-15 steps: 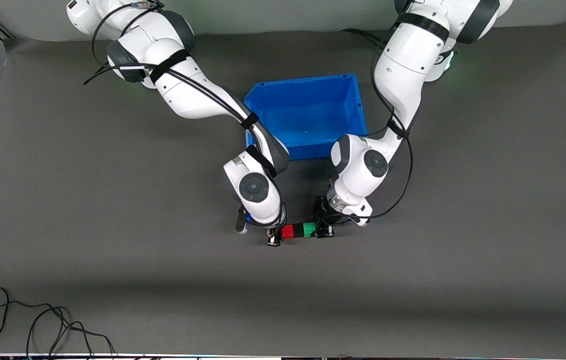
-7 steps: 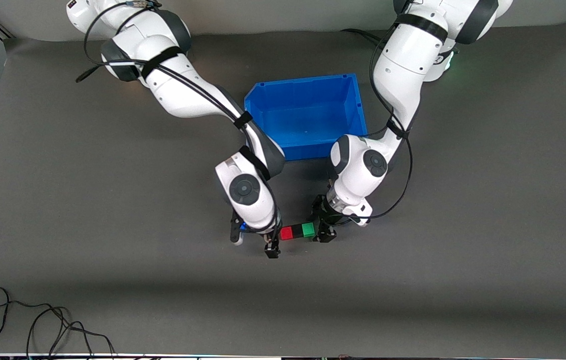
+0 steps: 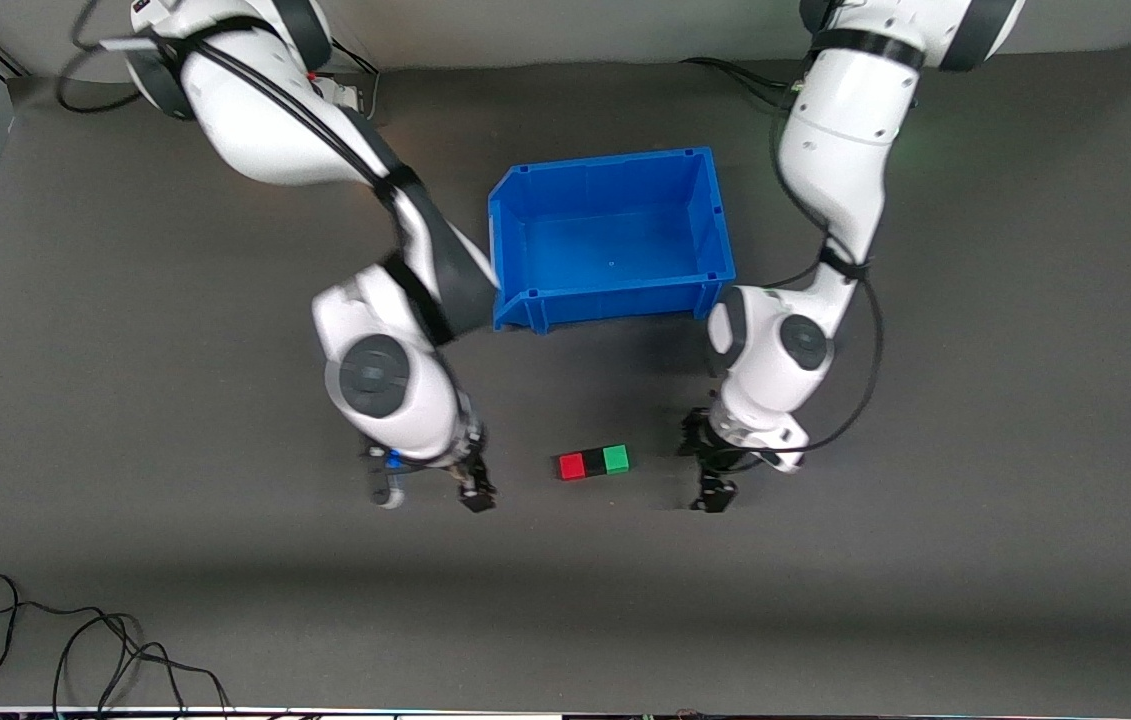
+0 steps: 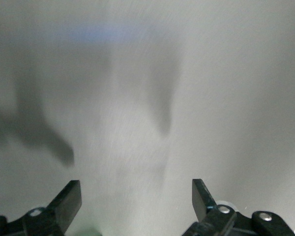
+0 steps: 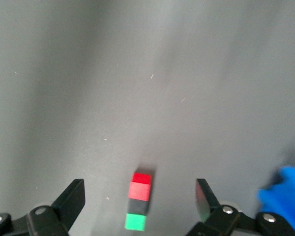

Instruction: Attach green and red cubes to black cube

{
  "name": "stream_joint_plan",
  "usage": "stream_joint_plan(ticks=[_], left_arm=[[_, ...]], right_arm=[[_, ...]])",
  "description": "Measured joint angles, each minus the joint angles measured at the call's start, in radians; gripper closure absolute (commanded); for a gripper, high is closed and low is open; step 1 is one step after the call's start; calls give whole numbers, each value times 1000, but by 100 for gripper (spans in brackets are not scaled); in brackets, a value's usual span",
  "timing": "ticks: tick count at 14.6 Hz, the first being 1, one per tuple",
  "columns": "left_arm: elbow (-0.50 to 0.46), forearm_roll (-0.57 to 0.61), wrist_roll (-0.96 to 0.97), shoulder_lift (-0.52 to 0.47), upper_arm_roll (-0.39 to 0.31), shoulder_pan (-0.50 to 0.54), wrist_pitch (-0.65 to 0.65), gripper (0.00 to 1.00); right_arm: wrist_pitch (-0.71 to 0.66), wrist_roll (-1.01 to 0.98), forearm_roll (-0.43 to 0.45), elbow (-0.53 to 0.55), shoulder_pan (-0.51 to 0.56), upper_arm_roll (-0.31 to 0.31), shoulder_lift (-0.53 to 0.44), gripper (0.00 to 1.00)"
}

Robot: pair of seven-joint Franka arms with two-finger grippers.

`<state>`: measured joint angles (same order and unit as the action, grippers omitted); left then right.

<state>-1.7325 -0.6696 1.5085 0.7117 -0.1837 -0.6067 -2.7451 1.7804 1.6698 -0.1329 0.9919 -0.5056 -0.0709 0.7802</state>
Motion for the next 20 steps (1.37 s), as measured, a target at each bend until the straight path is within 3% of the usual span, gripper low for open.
stream_joint_plan(ticks=[4,9,14,16,20], left_arm=[[-18,34,-351,-168,-202,19,382,0],[-20,229,-753,-341,-376,31,713,0],[114,327,-1122,-443,-403,114,1033,0],[171,363,-1241,-456,-403,134,1098,0],[207,447,-1362,-529,-401,138,1133,0]], right_arm=[[-258,-314,-37,0,133,-1,-164,0],[-472,-698,-40,13,268,-3,-298,0],[-550,-1096,-39,115,422,-12,-429,1],[-566,-1238,-38,134,479,-24,-467,0],[-566,-1434,13,154,494,-65,-489,0]])
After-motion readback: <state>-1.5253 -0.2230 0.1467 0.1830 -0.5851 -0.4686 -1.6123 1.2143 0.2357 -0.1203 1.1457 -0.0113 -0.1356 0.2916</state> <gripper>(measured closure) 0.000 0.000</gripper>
